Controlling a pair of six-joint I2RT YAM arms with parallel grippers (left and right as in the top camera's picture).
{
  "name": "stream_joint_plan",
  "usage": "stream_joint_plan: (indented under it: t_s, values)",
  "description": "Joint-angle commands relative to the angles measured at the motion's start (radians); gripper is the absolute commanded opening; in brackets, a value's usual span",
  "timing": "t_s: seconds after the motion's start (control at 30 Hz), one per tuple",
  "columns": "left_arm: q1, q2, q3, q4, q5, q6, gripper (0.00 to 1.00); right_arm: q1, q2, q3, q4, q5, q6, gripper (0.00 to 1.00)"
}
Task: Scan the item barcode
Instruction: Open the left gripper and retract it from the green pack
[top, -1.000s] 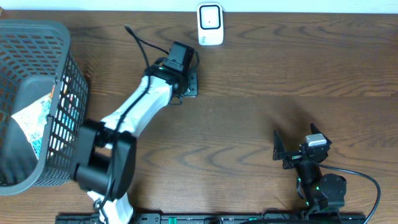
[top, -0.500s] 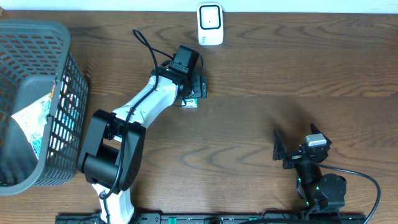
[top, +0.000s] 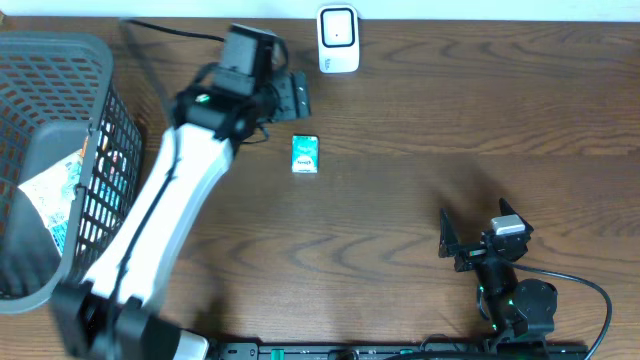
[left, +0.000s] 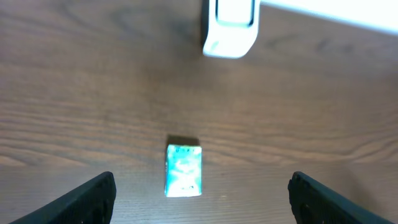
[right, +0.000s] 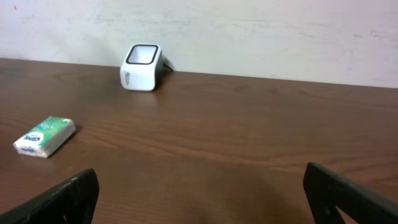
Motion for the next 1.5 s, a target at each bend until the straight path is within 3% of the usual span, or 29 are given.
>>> stream_joint_plan:
  t_s: [0.0, 0.4, 0.87, 1.47]
  values:
    - [0.005, -0.079, 0.008, -0.020, -0.002, 0.009, 0.88, -0.006, -0.002, -0.003, -0.003, 0.004, 0.013, 0.99]
    - [0.005, -0.185, 0.008, -0.043, -0.002, -0.115, 0.88, -0.006, -0.002, -0.003, -0.003, 0.004, 0.013, 0.99]
    - [0.005, -0.184, 0.008, -0.096, -0.006, -0.113, 0.88, -0.006, -0.002, -0.003, -0.003, 0.004, 0.013, 0.99]
    - [0.045, -0.186, 0.007, -0.132, -0.051, -0.013, 0.88, -0.006, -0.002, -0.003, -0.003, 0.004, 0.013, 0.99]
